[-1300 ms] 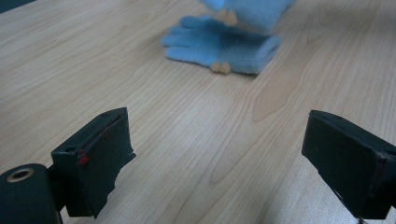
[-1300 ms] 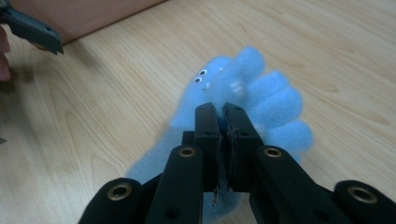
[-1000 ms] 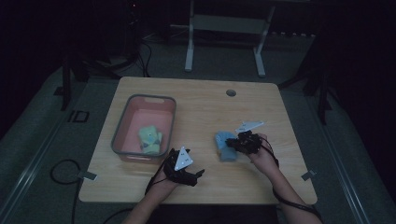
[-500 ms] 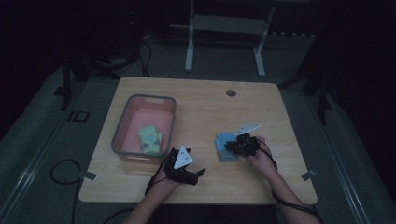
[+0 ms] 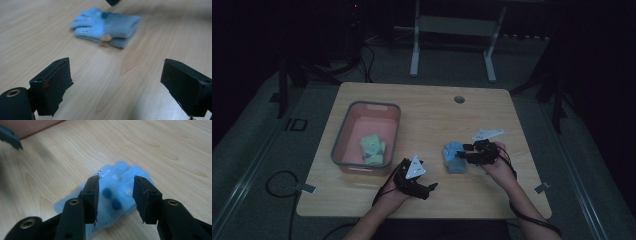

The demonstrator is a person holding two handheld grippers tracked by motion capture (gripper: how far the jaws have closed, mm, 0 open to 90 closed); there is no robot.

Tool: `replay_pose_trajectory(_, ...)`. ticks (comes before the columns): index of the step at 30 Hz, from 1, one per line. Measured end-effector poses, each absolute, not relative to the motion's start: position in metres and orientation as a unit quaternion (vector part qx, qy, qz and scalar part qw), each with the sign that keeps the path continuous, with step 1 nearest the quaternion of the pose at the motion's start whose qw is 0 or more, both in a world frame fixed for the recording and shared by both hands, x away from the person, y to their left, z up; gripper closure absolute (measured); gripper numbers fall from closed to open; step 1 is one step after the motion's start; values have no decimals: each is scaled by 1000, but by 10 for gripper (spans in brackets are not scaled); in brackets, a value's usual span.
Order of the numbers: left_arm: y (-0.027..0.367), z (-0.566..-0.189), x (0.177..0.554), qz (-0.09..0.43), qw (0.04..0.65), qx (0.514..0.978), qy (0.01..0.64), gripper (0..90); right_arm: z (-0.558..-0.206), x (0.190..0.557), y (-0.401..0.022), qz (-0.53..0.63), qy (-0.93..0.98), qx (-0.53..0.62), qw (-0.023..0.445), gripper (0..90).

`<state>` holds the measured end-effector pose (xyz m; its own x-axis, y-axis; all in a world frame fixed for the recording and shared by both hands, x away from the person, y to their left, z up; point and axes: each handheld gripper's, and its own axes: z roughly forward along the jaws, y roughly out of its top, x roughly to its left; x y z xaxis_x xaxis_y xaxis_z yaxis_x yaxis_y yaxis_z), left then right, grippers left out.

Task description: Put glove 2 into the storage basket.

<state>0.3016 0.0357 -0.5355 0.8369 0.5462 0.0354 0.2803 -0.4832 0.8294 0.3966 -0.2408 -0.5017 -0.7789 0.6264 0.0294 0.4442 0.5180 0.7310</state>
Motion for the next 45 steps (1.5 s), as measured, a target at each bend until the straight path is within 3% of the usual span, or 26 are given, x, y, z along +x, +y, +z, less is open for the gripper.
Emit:
replay_pose_trajectory(6, 21, -526, 305, 142, 446, 860, 204, 107, -493, 400, -254, 392, 853, 321, 127, 515)
replay_pose_trajectory(20, -18, -511, 325, 150, 427, 884, 120, 153, -493, 414, -259, 402, 843, 339, 118, 517)
replay_pose_trajectory(34, -50, -533, 351, 153, 390, 905, 79, 430, -509, 428, -255, 398, 836, 364, 96, 516)
replay_pose_trajectory(45, -62, -547, 359, 191, 330, 922, 67, 547, -523, 440, -249, 382, 836, 387, 75, 448)
